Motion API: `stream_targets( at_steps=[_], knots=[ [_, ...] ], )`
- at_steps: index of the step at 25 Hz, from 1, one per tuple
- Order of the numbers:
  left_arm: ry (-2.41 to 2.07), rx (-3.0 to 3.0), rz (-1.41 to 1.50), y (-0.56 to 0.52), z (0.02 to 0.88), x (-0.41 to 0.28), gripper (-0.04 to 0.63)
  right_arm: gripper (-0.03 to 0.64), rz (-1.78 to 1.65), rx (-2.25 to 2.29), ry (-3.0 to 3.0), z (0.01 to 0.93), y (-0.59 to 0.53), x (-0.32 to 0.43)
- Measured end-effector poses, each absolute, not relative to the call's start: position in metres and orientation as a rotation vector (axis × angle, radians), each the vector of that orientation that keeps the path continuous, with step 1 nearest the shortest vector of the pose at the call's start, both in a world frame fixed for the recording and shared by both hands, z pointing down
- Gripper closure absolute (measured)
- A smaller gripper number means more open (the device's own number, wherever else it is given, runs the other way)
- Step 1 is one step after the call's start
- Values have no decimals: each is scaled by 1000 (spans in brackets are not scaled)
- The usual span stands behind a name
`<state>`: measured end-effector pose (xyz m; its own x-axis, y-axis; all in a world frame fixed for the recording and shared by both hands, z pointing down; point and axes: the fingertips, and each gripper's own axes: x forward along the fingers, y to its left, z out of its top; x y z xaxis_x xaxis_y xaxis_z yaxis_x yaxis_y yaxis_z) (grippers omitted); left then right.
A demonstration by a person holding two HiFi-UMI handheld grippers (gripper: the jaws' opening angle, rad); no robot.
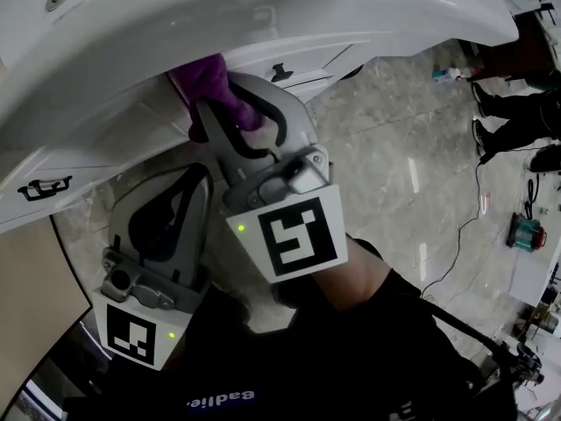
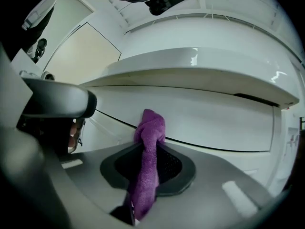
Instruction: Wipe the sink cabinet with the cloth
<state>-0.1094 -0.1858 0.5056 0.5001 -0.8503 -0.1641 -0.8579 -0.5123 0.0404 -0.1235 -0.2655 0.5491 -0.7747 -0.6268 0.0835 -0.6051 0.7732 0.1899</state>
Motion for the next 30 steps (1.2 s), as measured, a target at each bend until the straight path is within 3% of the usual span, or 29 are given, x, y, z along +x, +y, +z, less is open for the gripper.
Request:
stream_targets(
  at_steps=[17,23,26,30],
  knots=[
    [1425,-2722,281,-190,554,-84,592,558,-292,1400,-2619,560,-364,48],
    [1391,-2735,244,-187,576,-77,592,560,-144,1626,-2547,573,-392,111],
    [1391,-2730,233,-185,579,-80,592,560,-163,1538,-2627,570,-367,85],
    [1402,-2701,249,-181,576,-90,592,560,-219,1211,-2820,573,-305,-7]
  ],
)
